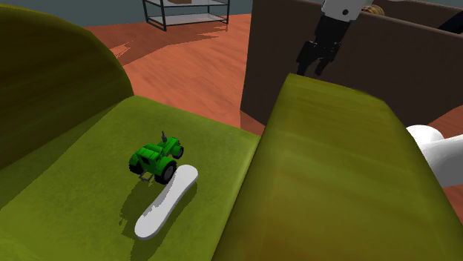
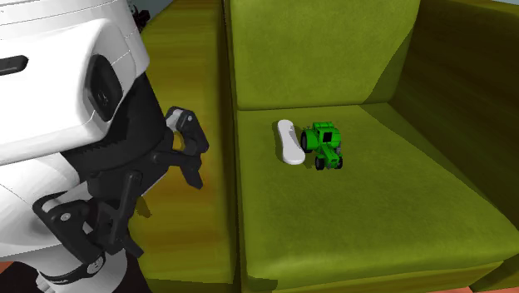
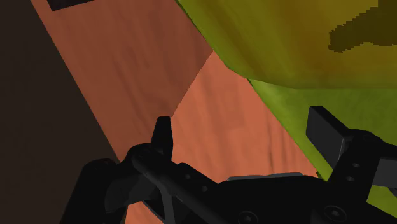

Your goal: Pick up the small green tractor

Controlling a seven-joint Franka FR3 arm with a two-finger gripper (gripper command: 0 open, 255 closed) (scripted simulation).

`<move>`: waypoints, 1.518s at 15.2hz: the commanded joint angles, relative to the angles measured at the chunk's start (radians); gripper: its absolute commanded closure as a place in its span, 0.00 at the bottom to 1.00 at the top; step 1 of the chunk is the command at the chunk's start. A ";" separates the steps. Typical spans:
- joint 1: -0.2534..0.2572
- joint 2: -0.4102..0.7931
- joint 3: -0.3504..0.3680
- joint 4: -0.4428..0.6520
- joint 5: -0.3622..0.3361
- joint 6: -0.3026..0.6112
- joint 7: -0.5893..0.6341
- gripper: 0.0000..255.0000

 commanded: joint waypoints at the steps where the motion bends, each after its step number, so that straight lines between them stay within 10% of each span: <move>1: 0.000 0.000 0.000 0.000 0.000 0.000 0.000 0.00; 13: 0.068 0.246 0.244 0.072 0.063 0.220 0.240 0.00; 23: 0.084 0.556 0.437 0.265 -0.037 0.351 0.480 0.00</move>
